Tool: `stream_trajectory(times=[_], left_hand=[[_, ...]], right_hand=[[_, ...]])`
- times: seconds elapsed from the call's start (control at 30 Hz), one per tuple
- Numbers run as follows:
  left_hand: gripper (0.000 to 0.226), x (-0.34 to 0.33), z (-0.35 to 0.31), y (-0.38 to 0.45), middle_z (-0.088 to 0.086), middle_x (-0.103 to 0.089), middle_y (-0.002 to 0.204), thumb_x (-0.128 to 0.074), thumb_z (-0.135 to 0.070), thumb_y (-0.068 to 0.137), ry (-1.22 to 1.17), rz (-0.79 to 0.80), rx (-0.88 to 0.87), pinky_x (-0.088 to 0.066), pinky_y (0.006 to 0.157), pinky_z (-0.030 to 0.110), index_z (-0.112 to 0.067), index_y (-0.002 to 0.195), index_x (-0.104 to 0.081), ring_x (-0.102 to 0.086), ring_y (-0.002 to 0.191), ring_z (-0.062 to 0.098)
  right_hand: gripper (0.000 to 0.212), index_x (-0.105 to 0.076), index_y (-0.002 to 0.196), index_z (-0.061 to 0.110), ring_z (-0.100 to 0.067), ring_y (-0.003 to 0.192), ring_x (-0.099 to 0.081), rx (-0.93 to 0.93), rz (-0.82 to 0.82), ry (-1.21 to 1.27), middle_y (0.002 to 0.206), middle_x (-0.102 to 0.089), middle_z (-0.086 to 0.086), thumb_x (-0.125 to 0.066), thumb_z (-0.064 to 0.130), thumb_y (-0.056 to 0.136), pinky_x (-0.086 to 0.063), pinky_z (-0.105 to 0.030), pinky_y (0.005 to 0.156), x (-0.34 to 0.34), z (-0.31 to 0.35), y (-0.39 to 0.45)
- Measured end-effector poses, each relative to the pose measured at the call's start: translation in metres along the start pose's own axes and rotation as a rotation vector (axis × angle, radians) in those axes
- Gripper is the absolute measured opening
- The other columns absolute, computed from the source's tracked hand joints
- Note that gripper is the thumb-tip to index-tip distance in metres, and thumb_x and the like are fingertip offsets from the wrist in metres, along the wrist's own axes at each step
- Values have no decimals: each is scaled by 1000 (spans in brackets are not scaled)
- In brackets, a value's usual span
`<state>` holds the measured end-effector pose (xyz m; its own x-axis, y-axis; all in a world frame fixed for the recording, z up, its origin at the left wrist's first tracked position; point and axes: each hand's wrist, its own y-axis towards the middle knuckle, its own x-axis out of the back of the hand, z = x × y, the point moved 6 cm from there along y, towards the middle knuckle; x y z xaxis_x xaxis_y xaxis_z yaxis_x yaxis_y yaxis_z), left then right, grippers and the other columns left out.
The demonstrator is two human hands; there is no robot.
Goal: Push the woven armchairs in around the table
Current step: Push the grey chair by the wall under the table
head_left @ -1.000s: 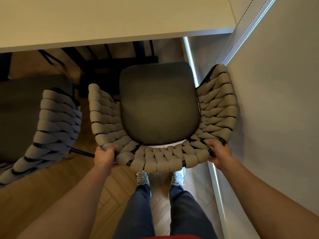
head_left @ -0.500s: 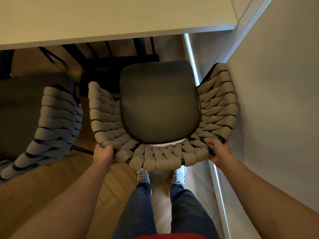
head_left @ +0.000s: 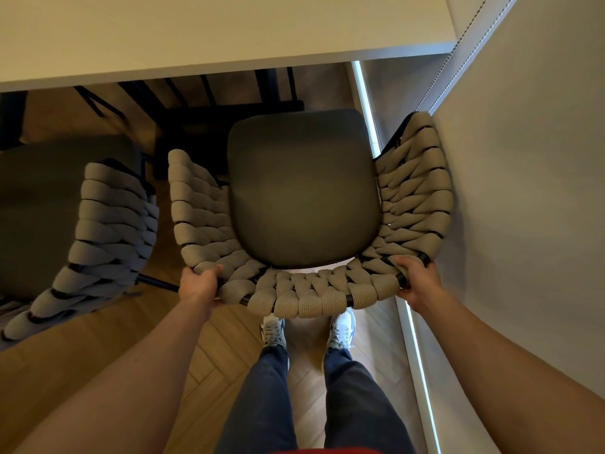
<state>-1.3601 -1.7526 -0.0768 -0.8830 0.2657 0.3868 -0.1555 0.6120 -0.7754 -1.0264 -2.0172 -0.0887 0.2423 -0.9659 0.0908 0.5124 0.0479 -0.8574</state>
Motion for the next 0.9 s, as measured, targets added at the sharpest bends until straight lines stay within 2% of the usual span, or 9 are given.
stream_trajectory(times=[0.27, 0.47, 0.63, 0.77, 0.9], left_hand=[[55, -1, -1, -2, 14, -54, 132, -65, -20, 93, -31, 38, 0, -55, 74, 47, -20, 140, -38, -60, 104, 32], [58, -5, 9, -19, 12, -52, 136, -63, -23, 95, -78, 13, -71, -54, 86, 48, -21, 146, -35, -58, 111, 31], [59, -9, 23, -35, 4, -51, 134, -61, -27, 96, -124, 48, -116, -52, 85, 43, -24, 149, -34, -55, 107, 22], [64, -16, 36, -55, -1, -51, 123, -57, -29, 98, -174, 57, -112, -50, 89, 42, -26, 154, -25, -58, 102, 19], [71, -15, 59, -63, 6, -50, 142, -59, -40, 96, -175, 47, -82, -48, 100, 49, -24, 155, -24, -58, 117, 27]], right_hand=[[54, -40, 141, 18, -33, 116, -58, 38, -30, -34, 132, -56, -11, -63, 19, 92, -51, -46, 86, 2, -8, -7], [60, -38, 145, 17, -34, 118, -57, 36, -5, -51, 137, -54, -13, -64, 29, 92, -51, -52, 94, 7, -8, -8], [62, -38, 146, 20, -33, 117, -58, 56, 79, -68, 137, -54, -12, -64, 35, 91, -50, -51, 95, 8, -13, -16], [68, -32, 150, 22, -34, 123, -53, 41, 143, -91, 145, -47, -11, -62, 41, 91, -47, -53, 100, 7, -28, -28], [71, -32, 149, 21, -37, 124, -52, 1, 202, -141, 146, -45, -12, -61, 48, 90, -47, -55, 100, 4, -50, -44]])
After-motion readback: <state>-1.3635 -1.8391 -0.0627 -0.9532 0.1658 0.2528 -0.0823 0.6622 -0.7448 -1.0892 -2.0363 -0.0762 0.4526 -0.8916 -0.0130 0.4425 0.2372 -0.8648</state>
